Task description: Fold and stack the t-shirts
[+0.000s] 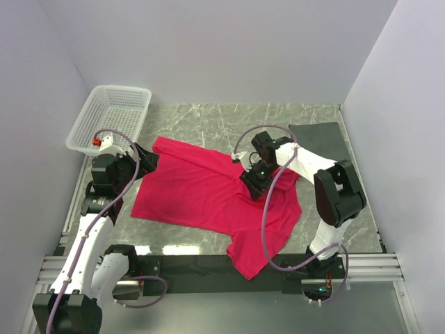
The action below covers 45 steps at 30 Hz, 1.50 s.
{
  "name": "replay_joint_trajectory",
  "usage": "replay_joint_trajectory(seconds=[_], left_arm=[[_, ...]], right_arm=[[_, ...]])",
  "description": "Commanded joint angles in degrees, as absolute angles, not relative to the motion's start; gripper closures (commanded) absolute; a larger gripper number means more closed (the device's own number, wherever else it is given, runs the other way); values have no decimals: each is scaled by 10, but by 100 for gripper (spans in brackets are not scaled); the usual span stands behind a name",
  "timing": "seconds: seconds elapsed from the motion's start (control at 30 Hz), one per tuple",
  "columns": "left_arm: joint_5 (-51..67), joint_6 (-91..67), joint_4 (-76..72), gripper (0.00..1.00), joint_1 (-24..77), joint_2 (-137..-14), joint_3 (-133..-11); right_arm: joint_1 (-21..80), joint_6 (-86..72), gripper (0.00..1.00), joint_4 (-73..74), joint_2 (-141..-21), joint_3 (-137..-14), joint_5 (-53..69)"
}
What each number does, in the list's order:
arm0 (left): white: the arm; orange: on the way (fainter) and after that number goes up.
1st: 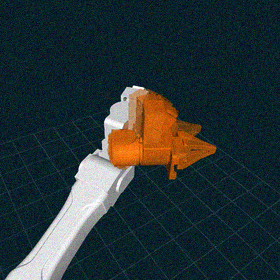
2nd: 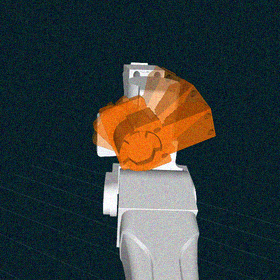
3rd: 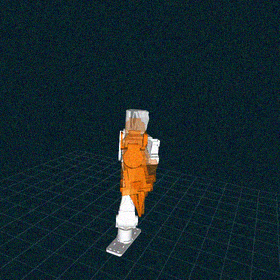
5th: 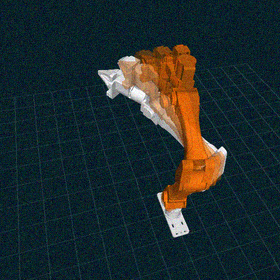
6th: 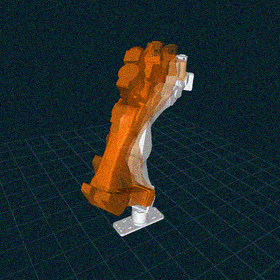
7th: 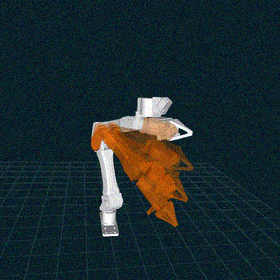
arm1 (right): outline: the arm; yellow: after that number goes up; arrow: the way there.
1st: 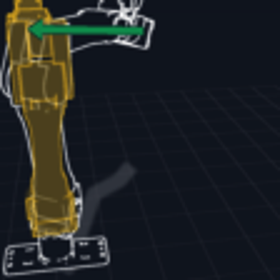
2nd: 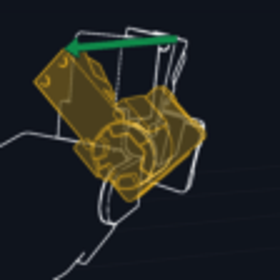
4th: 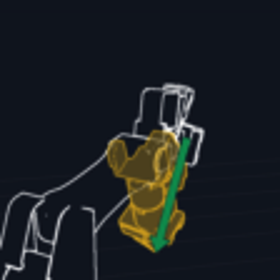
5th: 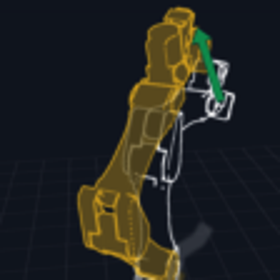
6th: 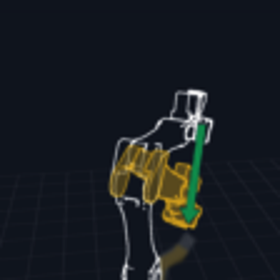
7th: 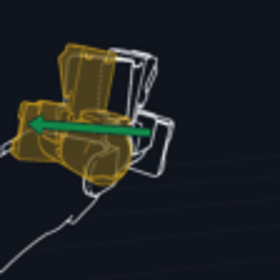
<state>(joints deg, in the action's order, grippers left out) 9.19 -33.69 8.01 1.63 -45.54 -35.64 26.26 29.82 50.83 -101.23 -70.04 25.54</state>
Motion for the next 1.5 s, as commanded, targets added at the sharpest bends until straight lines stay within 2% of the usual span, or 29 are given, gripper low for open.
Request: replay_joint_trajectory(seconds=[0.0,0.1,0.27,0.5,0.53,0.67,0.9,1.03,1.23,1.47], left_arm=[[95,-334,60,7,15,-448,-359],[93,-336,61,6,15,-443,-355],[91,-337,64,6,15,-437,-352],[94,-337,62,7,15,-440,-356],[94,-337,61,7,15,-443,-356],[97,-339,55,7,15,-445,-355],[95,-336,60,6,15,-446,-359],[93,-337,62,6,15,-443,-357],[91,-337,62,6,15,-439,-352],[95,-338,55,6,15,-442,-348]], right_arm=[[267,315,48,491,-1019,-705,245],[270,320,49,495,-1027,-700,243],[278,323,57,497,-1032,-687,243],[295,327,91,515,-1024,-677,265],[300,327,92,517,-1019,-673,275],[318,313,94,521,-1018,-670,294],[334,295,86,524,-1042,-681,324],[331,316,82,542,-998,-704,332],[314,295,80,522,-946,-691,251],[261,251,85,454,-939,-628,158]])
